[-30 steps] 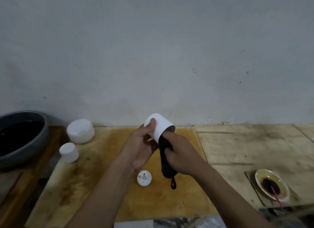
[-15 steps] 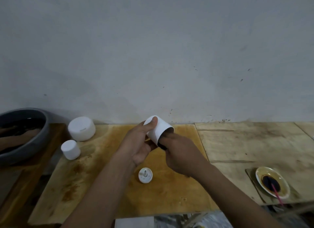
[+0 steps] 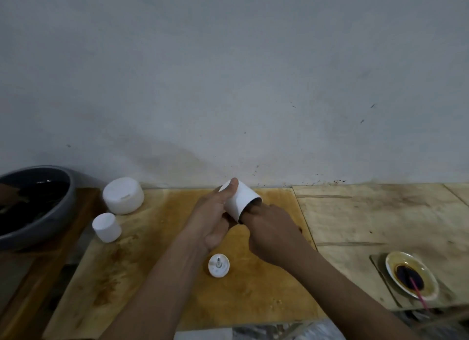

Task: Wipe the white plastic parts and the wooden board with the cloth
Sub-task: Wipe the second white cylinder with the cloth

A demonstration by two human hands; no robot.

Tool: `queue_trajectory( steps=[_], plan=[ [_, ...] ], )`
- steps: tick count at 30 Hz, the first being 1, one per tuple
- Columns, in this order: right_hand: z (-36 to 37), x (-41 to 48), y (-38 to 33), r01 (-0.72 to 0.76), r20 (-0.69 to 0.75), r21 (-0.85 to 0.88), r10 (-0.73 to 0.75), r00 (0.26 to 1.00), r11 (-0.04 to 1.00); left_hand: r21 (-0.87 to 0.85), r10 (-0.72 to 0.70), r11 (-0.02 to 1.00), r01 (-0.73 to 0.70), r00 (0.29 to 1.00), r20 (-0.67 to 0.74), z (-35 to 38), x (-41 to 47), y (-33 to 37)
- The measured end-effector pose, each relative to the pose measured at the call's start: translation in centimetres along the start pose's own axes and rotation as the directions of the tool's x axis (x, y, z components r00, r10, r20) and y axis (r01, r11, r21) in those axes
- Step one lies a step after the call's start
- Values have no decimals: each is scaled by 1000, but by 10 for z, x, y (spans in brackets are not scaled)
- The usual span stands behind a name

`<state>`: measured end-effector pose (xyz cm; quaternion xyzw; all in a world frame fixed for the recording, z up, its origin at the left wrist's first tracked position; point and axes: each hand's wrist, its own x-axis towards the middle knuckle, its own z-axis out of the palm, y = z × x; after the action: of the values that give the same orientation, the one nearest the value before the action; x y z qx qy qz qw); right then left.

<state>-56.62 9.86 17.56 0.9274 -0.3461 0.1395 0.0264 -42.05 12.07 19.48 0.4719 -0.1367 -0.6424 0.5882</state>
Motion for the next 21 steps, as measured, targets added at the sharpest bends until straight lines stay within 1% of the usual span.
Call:
queue_trajectory(
  steps=[1,2,3,4,5,6,7,8,9,10,11,12,13,14,15,16,17,18,19,20,21],
  plan=[
    [-4,3,0,-47,12,72,46,999,996,-27,2,1000,-2,1000,15,-1,-1,2],
    [-9,7,1,-128,30,191,124,992,973,-57,7,998,-5,999,46,-3,-2,4],
    [-14,10,1,-210,67,348,199,978,914,-69,16,998,-11,997,81,-4,-3,6],
    [-17,13,2,-285,139,497,249,959,820,-61,31,998,-25,994,107,-6,-4,8],
    [-20,16,1,-337,208,630,266,941,700,-38,48,998,-44,992,114,-7,-4,9],
    [-21,17,0,-371,257,720,271,928,587,-23,65,998,-63,992,111,-7,-3,9],
    [-19,17,-3,-379,281,764,259,924,522,-33,70,997,-67,992,102,-6,-2,7],
    [-15,16,-6,-368,288,763,231,929,531,-56,69,996,-64,994,89,-3,-2,5],
    [-10,15,-7,-329,264,715,197,944,616,-74,69,995,-64,996,65,1,-2,4],
    [-6,12,-9,-259,211,600,162,964,757,-72,69,995,-67,997,28,3,-1,3],
    [-1,12,-7,-151,126,409,109,986,900,-55,68,996,-67,998,1,5,0,3],
    [4,12,-4,-51,70,208,37,997,977,-37,67,997,-67,998,-17,5,1,3],
    [7,12,-1,6,47,88,-10,999,996,-42,57,997,-57,998,-20,3,2,4],
    [6,13,1,16,9,51,-16,1000,999,-66,43,997,-43,999,-4,0,2,7],
    [3,15,1,-11,-3,93,11,1000,996,-91,33,995,-30,999,31,-3,1,11],
    [-4,18,-1,-62,-3,193,64,998,979,-103,34,994,-26,997,76,-7,0,14],
    [-12,20,-3,-135,13,344,139,990,929,-92,44,995,-34,993,112,-10,-2,16],
    [-21,23,-5,-224,80,522,214,974,823,-60,66,996,-59,990,122,-11,-3,17],
    [-26,25,-6,-308,193,676,242,951,670,-32,94,995,-91,989,113,-11,-3,16],
    [-30,26,-9,-354,265,764,237,935,539,-28,107,994,-105,990,95,-8,-3,14],
    [-29,25,-13,-352,281,791,214,935,501,-61,102,993,-99,993,63,-4,-2,11]
  ],
)
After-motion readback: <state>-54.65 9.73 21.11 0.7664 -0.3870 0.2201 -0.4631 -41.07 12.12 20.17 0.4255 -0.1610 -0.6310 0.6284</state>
